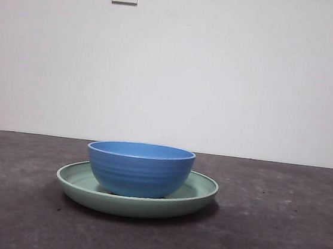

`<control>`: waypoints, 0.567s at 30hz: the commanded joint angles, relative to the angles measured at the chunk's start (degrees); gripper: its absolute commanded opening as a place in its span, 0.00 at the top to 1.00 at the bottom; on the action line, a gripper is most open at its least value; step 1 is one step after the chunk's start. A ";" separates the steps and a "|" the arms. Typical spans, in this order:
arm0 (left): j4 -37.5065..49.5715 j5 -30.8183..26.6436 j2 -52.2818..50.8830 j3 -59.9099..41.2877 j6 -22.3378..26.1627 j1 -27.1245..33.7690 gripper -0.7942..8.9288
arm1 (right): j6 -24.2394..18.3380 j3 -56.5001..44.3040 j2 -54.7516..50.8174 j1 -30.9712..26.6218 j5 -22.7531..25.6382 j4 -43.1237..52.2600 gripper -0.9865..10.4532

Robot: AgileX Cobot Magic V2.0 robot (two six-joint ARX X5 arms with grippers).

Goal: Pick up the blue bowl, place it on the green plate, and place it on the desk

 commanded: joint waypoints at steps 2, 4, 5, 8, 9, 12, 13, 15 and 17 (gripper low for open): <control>-0.46 -0.17 -0.02 -1.18 0.04 -0.13 0.89 | -0.13 -14.58 -4.63 -3.02 -0.02 14.82 0.89; -0.46 -0.15 -0.02 -1.18 0.04 -0.13 0.89 | 0.26 -20.90 -7.04 -4.22 -0.02 18.40 0.89; -0.46 -0.15 -0.02 -1.18 0.04 -0.13 0.89 | 0.59 -23.52 -8.09 -4.74 0.00 19.45 0.89; -0.46 -0.15 -0.02 -1.18 0.04 -0.13 0.89 | 0.66 -30.91 -10.93 -6.71 0.00 20.76 0.89; -0.46 -0.17 -0.02 -1.18 0.04 -0.13 0.89 | 0.66 -32.72 -11.63 -7.30 0.02 20.74 0.89; -0.46 -0.15 -0.02 -1.18 0.04 -0.13 0.89 | 0.66 -36.22 -13.40 -8.61 0.04 20.74 0.89; -0.46 -0.15 -0.02 -1.18 0.04 -0.13 0.89 | 0.66 -36.87 -13.92 -8.74 0.02 20.74 0.89; -0.44 -0.15 -0.02 -1.18 0.04 -0.13 0.89 | 0.68 -37.53 -15.06 -8.74 0.04 21.03 0.89; -0.46 -0.15 -0.02 -1.16 0.04 -0.13 0.89 | 0.68 -37.62 -15.61 -8.72 0.02 22.58 0.89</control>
